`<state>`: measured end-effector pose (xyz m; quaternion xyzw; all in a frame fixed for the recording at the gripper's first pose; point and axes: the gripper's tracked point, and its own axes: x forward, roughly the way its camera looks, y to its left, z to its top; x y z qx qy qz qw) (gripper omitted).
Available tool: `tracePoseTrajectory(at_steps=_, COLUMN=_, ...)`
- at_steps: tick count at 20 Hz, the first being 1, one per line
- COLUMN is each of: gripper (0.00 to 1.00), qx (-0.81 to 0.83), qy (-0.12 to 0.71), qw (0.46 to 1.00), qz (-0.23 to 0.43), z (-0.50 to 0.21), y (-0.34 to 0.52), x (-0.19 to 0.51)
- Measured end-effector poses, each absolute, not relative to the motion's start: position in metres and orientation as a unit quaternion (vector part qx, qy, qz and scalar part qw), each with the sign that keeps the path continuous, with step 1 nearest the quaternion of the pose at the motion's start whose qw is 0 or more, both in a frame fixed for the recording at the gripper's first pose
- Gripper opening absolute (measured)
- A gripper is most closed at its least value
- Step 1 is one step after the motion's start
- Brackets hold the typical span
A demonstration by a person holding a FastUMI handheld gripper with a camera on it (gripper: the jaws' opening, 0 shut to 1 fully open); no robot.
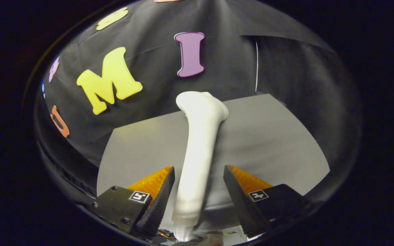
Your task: Iron the clothes twice with a garment steamer, once on the left side and once on the right side.
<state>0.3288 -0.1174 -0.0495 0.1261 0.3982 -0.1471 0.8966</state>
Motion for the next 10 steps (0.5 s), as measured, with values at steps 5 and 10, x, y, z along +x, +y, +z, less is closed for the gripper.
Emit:
tracePoseTrajectory(at_steps=5, gripper=0.73, qx=0.111, qy=0.404, qw=0.895, qz=-0.150, z=-0.048, y=-0.122, x=0.324)
tracePoseTrajectory(at_steps=10, gripper=0.49, qx=0.100, qy=0.405, qw=0.894, qz=-0.165, z=-0.052, y=-0.113, x=0.329)
